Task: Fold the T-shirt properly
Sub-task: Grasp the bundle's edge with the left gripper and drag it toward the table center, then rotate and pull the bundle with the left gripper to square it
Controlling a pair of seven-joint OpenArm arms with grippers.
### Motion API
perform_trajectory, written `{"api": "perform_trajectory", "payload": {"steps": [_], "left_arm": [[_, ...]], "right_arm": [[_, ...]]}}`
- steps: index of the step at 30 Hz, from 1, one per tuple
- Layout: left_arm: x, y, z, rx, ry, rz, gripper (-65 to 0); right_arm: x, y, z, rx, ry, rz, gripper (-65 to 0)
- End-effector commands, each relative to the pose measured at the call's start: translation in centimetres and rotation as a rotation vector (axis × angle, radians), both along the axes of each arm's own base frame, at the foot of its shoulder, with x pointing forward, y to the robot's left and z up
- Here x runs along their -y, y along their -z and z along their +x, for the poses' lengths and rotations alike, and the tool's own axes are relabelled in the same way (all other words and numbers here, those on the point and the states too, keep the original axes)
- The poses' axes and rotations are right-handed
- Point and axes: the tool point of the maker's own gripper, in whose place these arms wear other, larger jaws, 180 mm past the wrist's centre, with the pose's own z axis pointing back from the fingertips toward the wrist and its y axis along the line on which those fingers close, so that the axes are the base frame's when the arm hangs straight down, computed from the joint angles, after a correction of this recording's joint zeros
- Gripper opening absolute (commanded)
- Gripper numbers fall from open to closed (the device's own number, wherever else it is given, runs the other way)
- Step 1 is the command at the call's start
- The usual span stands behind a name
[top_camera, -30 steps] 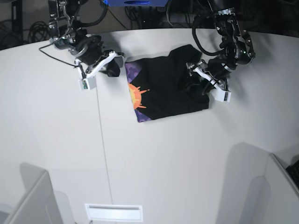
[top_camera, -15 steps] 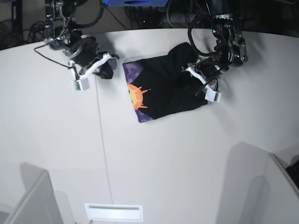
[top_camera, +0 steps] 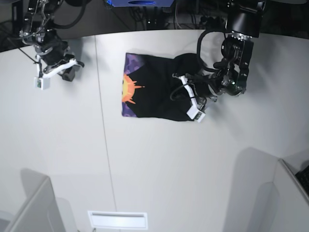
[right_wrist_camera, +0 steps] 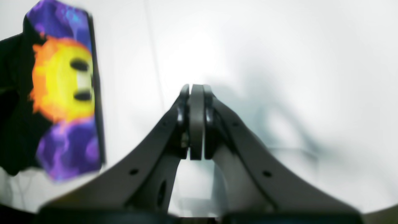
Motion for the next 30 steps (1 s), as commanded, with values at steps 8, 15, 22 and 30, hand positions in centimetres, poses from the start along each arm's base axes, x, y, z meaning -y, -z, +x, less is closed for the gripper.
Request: {"api": "perform_trajectory", "payload": {"steps": [8,15,22,30], "left_arm": [[1.8,-0.4,0.2,0.063,0.344,0.196,-65.0],[3.8,-2.4,2.4,0.164,0.537,0.295,-65.0],[5.4,-3.2,2.9,0.240,0.714,0.394,-65.0],[6.5,-2.0,2.6,0.439,1.097,0.654,-65.0]], "right_arm": [[3.0,-0.8,-1.0,0.024,0.094,-0.033,-65.0],[4.1,-0.7,-1.8,0.023,0.175,-0.019,-65.0],[4.1,-0.2,-2.9,0.020,0.268,0.023,-65.0],[3.0,0.7,-4.4,-0.012,0.298,0.057,-65.0]]}}
